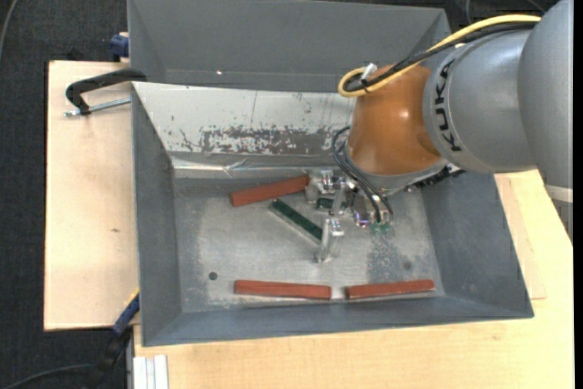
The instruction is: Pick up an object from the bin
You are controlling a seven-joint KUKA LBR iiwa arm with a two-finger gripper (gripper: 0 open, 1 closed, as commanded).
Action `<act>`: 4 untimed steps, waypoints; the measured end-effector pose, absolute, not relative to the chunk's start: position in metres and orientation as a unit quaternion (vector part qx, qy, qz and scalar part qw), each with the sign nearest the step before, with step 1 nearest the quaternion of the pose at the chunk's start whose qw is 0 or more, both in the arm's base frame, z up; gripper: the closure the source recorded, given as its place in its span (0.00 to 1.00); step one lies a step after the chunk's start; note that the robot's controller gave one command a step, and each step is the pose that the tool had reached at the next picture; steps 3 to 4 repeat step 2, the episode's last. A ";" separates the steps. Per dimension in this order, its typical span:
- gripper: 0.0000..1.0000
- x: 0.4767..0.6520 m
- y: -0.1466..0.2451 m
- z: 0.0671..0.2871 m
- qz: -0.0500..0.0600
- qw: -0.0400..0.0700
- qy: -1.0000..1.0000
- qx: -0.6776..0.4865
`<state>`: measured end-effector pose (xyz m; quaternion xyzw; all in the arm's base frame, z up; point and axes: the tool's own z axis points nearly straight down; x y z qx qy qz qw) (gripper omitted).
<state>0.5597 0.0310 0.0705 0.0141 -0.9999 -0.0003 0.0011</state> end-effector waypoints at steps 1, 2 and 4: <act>1.00 0.561 0.033 0.071 -0.001 0.000 -1.000 0.015; 1.00 0.578 -0.018 0.315 0.002 -0.008 -0.989 0.149; 1.00 0.578 -0.018 0.315 0.002 -0.008 -0.989 0.149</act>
Offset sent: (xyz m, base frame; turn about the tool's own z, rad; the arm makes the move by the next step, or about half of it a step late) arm 0.0000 0.0000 0.0000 0.0000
